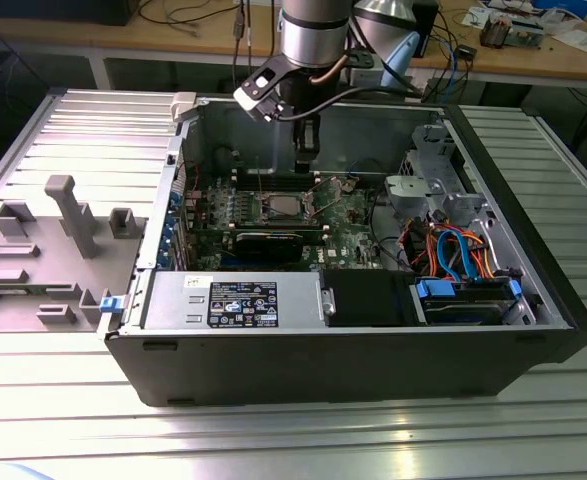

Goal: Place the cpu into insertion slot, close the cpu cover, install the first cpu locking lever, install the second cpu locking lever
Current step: 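Close the cpu cover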

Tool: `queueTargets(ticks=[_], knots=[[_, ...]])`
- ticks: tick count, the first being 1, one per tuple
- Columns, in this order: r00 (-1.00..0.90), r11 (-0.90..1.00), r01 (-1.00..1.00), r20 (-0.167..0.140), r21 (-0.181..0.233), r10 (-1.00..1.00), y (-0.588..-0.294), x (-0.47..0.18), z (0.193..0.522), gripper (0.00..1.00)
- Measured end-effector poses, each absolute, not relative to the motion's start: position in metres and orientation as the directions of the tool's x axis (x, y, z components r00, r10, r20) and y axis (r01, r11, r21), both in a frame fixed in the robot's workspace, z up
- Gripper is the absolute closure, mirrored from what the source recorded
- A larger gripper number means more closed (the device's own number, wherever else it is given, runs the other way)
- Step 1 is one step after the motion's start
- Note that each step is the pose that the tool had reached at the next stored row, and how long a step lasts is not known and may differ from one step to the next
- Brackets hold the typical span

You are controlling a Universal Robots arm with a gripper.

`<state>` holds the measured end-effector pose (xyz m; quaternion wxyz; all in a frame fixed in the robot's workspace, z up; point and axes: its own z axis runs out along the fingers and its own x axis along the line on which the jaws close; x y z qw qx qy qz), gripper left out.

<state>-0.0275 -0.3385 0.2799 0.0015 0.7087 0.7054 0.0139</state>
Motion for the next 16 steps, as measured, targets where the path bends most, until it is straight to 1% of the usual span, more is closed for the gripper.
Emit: queueTargets(ticks=[7,16], knots=[[-0.002,0.002,1.0,0.017,0.022,1.0,-0.338,-0.006,0.279,0.89],[-0.019,0.018,1.0,0.018,0.021,1.0,-0.338,-0.004,0.279,0.89]])
